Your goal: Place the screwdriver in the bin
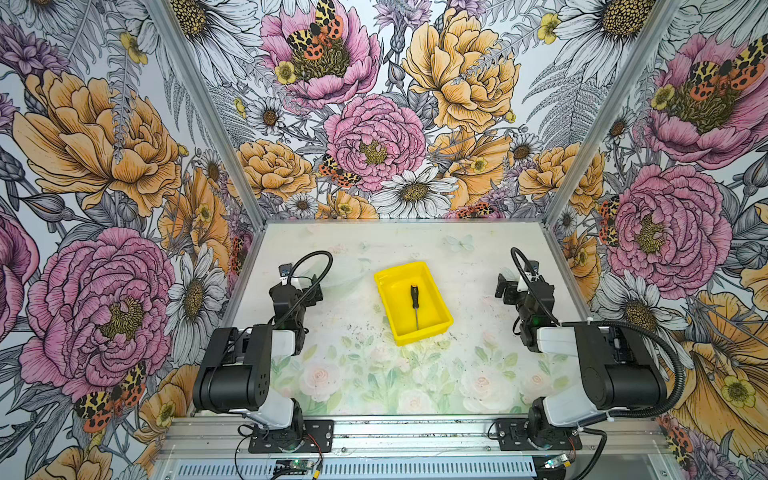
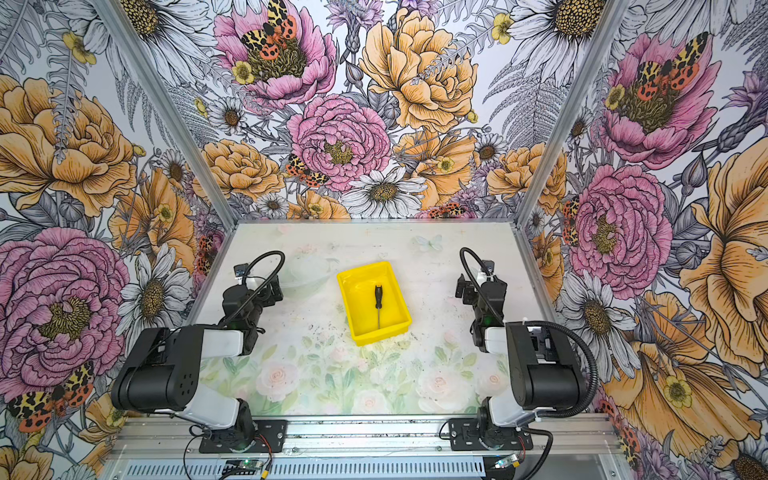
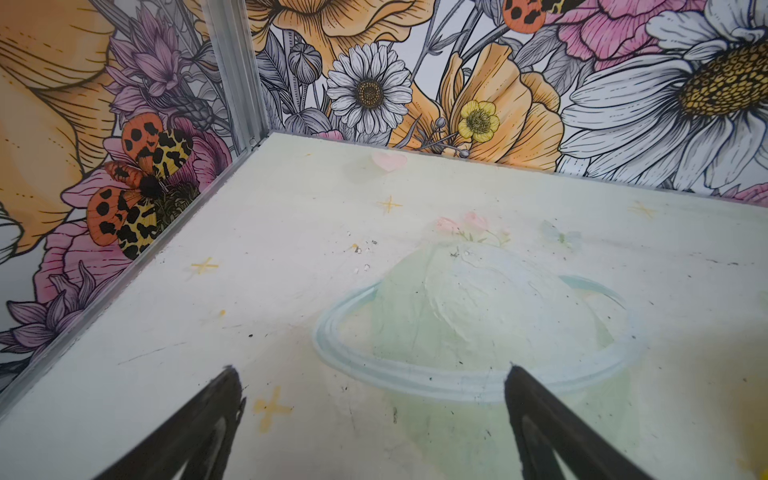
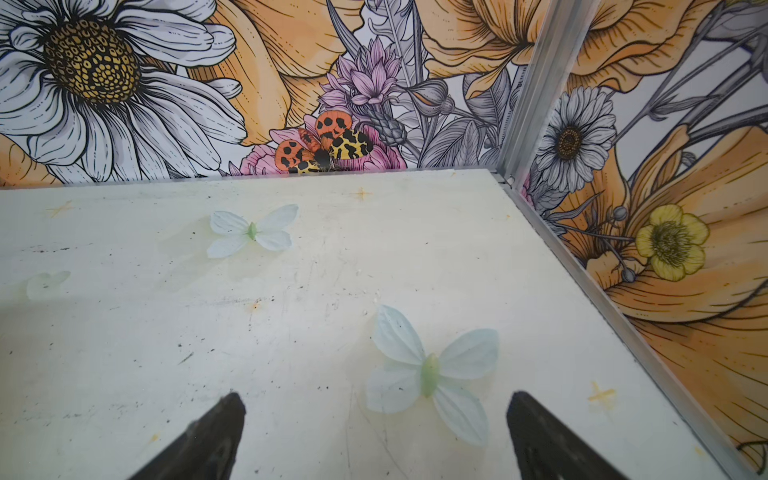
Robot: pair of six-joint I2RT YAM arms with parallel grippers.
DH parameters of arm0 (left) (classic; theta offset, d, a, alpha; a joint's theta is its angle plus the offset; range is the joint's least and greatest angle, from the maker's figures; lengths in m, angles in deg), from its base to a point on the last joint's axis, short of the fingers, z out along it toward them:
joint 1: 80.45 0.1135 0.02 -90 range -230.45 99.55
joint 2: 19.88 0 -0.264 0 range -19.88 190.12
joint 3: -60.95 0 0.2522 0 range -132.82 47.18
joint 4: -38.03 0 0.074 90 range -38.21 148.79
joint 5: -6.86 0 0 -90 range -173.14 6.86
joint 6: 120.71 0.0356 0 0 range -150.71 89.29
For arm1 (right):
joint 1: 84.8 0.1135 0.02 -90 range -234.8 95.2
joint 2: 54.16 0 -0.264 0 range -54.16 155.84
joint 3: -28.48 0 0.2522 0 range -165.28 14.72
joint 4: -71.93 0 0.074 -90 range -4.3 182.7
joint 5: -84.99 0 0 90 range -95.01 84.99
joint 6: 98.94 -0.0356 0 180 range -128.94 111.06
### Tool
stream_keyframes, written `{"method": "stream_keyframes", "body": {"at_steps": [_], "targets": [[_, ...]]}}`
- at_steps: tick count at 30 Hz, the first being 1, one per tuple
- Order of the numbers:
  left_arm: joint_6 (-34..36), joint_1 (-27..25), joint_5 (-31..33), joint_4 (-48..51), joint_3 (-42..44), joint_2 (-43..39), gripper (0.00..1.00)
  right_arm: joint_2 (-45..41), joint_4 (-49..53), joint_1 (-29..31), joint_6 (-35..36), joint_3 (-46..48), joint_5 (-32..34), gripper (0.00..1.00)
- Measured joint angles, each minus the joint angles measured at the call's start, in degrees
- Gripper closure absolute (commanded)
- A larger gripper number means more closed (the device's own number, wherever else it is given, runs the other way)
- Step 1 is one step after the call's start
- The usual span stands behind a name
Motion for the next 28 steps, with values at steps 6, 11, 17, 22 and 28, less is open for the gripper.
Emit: {"method": "stream_keyframes", "body": {"at_steps": [6, 11, 17, 22, 28], "targets": [[0.68, -0.83, 0.42, -3.15, 0.79, 0.33, 0.01, 0.09, -0.39, 0.11, 0.02, 0.24, 0.33, 0.01], [1.20, -1.88, 1.33, -4.02, 0.79, 0.33, 0.01, 0.09, -0.57, 0.11, 0.02, 0.66, 0.33, 0.01], [1.51, -1.92, 1.75, -4.04, 0.79, 0.33, 0.01, 0.09, -0.74, 0.11, 0.02, 0.66, 0.35, 0.01], [1.51, -1.92, 1.75, -4.07, 0.79, 0.33, 0.01, 0.09, -0.74, 0.11, 0.02, 0.66, 0.35, 0.00], [1.53, -1.92, 1.75, -4.04, 0.79, 0.33, 0.01, 0.09, -0.74, 0.11, 0.02, 0.66, 0.33, 0.00]]}}
